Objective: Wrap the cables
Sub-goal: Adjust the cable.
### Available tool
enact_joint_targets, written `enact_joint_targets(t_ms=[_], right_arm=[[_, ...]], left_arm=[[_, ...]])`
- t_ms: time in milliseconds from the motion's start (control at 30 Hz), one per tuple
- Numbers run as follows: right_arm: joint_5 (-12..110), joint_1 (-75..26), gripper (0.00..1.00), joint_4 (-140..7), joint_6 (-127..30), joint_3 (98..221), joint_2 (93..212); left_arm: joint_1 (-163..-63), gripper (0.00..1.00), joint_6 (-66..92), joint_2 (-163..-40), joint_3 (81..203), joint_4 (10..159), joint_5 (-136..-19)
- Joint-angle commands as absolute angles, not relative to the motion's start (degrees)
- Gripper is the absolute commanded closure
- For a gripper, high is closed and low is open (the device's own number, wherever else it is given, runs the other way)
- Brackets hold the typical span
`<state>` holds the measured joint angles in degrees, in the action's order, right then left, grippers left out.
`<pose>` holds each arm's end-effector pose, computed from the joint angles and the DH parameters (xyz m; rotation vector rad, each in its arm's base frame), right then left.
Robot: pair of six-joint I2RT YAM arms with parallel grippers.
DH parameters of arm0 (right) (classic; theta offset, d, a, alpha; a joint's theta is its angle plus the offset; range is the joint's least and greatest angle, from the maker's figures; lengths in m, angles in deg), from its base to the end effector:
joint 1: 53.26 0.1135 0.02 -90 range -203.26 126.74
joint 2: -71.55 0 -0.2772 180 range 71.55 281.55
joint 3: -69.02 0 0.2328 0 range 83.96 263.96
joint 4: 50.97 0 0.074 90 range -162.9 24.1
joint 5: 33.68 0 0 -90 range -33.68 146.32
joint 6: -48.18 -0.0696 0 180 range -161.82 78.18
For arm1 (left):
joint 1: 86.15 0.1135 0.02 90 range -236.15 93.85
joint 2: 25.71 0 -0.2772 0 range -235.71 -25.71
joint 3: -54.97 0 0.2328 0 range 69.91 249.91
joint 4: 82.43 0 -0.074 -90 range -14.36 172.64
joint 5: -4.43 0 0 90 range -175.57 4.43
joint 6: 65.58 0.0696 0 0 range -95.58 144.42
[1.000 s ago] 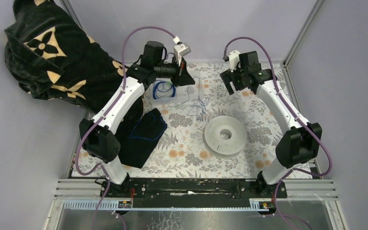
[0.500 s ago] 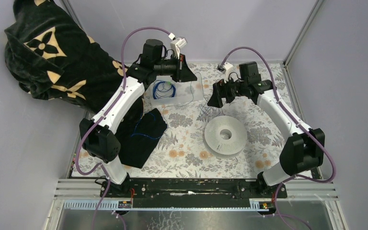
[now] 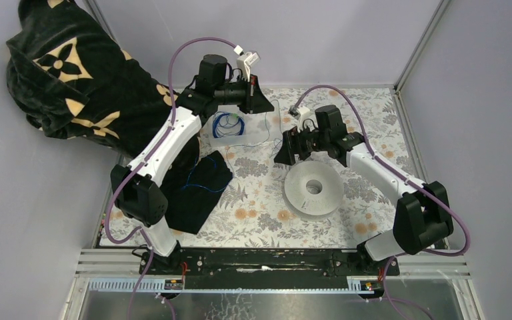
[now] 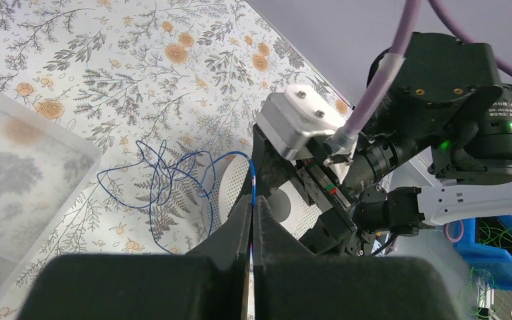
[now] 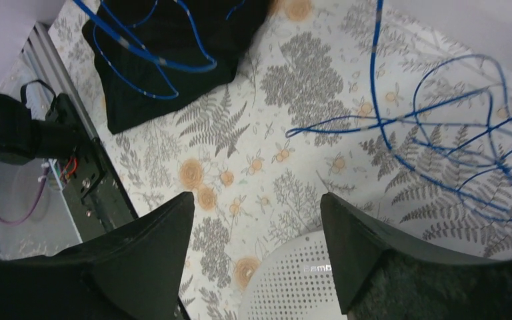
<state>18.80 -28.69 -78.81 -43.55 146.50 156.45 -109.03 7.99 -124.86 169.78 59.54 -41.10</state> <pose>0.2840 0.1765 0.2850 -0.8032 2.0504 0.9728 0.3520 -0.2015 0.4029 0.6476 1.9310 -1.1988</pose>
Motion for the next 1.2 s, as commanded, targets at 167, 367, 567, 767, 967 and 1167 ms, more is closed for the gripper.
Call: enact_joint_targets(t_ms=[167, 367, 567, 767, 967, 1167], right_arm=[[22.17, -26.84, 0.24, -61.64, -52.47, 144.00, 157.03], [29.37, -24.65, 0.26, -53.72, -56.61, 142.08, 158.46], [32.89, -24.07, 0.31, -48.53, -58.80, 141.43, 160.80], [35.55, -24.01, 0.48, -48.86, -58.29, 143.22, 163.31], [36.87, -24.07, 0.76, -49.37, -55.43, 143.62, 162.98], [39.61, -24.33, 1.00, -53.64, -49.47, 143.96, 159.02]], left_arm=[[-109.34, 1.00, 7.78, -121.92, 168.92, 63.33, -42.57], [-109.49, 1.00, 6.10, -121.50, 168.57, 63.63, -42.45], [-109.79, 1.00, 3.81, -120.33, 166.24, 65.56, -42.16], [-109.88, 1.00, 2.65, -119.55, 165.00, 66.39, -41.98], [-109.82, 1.00, 2.37, -118.15, 162.61, 67.80, -42.49], [-109.43, 1.00, 2.72, -116.81, 160.88, 68.40, -44.06]])
